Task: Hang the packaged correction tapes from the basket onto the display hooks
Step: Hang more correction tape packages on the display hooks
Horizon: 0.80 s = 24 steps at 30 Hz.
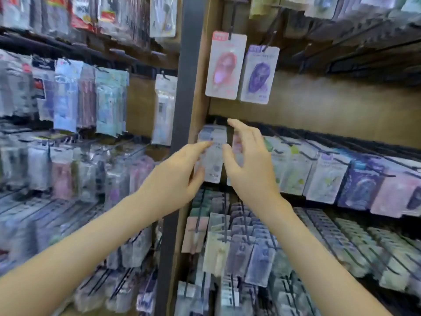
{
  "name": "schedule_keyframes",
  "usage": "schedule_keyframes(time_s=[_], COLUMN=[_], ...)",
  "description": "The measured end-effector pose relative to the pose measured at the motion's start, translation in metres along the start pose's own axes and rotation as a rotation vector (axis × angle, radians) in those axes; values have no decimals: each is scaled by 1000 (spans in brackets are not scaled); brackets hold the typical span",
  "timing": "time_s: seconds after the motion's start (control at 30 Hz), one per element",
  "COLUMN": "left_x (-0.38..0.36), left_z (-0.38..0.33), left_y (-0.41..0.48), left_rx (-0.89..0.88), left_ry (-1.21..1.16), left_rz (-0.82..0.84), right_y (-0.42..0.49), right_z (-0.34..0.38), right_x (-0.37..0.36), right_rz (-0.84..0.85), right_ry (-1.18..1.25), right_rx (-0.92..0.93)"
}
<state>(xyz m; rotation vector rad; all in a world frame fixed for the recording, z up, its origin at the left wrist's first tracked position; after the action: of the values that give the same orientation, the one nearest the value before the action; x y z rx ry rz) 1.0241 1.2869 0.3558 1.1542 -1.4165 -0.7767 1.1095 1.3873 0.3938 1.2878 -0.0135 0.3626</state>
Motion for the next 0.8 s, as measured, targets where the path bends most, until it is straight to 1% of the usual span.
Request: schedule_keyframes(time_s=[0.1,0.2,0.3,0.37,0.4,0.43,0.57,0.67,0.73,0.8], left_x=[-10,-16,-8,2,7,11,9,4,-4,-11], left_z=[13,35,68,90,99,109,148,170,181,195], left_y=[-109,-233,-360,-440,-475,-508,-645,-754,-827,-865], left_rx=[291,546,795,958,1027,1083,1312,1496,1543,1579], left_ry=[2,68,147,193,214,240,264,255,264,259], left_rz=[182,402,576,640,631,640,769,826,916,976], right_y=[-99,-210,-312,-378,-411,-443,-573,-666,-718,-773], right_z=[-11,-25,-29,-29,-30,-32,-55,-70,-78,-91], right_x=[-29,-66,-99,-121,-131,-142,-182,-203,-219,-244], right_rz=[239,478,651,748,807,863,1054,1232,1340,1433], right_ry=[90,113,108,123,111,92,4,-42,-82,-135], right_rx=[-200,-392,-547,-617,-640,-658,-755,-811,-832,-833])
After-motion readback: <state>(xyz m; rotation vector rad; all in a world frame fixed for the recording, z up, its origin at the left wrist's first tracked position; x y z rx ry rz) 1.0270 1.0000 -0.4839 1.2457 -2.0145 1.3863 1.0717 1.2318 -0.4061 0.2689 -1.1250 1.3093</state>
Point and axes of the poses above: each hand's wrist, its own y-axis towards the middle knuckle, its own x-axis out of the back of the hand, z = x × y, the point moved 7 cm from there along y, towards the middle knuckle, and after that the axes turned 15 degrees about -z, right-handed, at the moved point
